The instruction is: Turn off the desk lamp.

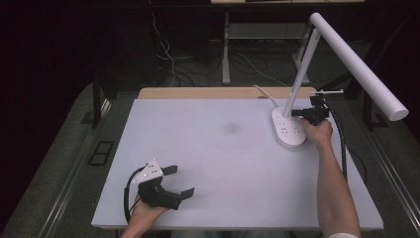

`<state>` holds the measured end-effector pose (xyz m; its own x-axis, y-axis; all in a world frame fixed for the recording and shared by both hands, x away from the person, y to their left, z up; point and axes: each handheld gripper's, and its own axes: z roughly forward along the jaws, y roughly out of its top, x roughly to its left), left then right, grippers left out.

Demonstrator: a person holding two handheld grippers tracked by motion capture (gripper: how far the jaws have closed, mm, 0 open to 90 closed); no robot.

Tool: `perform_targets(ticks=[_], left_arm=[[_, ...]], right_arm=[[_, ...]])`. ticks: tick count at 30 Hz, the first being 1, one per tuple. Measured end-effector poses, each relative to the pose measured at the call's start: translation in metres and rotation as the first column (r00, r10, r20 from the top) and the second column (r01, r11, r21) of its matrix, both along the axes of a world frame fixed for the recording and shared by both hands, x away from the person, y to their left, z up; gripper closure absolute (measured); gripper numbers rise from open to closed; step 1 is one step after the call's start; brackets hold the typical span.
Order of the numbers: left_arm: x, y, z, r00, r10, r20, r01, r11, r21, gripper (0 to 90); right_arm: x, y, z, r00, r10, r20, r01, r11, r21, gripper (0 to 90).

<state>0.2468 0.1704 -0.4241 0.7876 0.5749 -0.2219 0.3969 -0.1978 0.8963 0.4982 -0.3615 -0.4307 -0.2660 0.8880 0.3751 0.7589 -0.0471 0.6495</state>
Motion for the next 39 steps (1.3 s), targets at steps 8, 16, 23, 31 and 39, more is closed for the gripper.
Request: perform_targets(ticks=[8, 16, 23, 31, 39], left_arm=[[0.0008, 0.0006, 0.0001, 1.0, 0.0, 0.0, 0.0, 1.0, -0.003, 0.0], [0.0002, 0.0003, -0.0001, 1.0, 0.0, -0.001, 0.0, 1.0, 0.0, 0.0], [-0.0001, 0.0002, -0.0002, 1.0, -0.001, 0.001, 0.001, 1.0, 0.004, 0.0], [-0.0008, -0.0015, 0.0002, 1.0, -0.005, 0.003, 0.005, 1.0, 0.003, 0.0], [0.0005, 0.0003, 0.0003, 1.0, 0.002, 0.004, -0.002, 1.0, -0.001, 0.0]], right_arm=[[0.001, 0.0008, 0.0012, 0.9998, 0.016, 0.013, -0.016, 0.9998, -0.015, 90.0], [0.0003, 0.0016, 0.0025, 0.9999, 0.014, -0.001, -0.014, 0.9997, -0.021, 90.0], [-0.0008, 0.0003, -0.0006, 0.9999, 0.003, 0.016, -0.003, 1.0, -0.001, 90.0], [-0.0029, -0.0018, -0.0049, 0.9994, -0.01, 0.034, 0.01, 0.9996, 0.025, 90.0], [-0.0037, -0.0015, -0.0034, 0.9997, -0.005, 0.023, 0.005, 0.9998, 0.021, 90.0]])
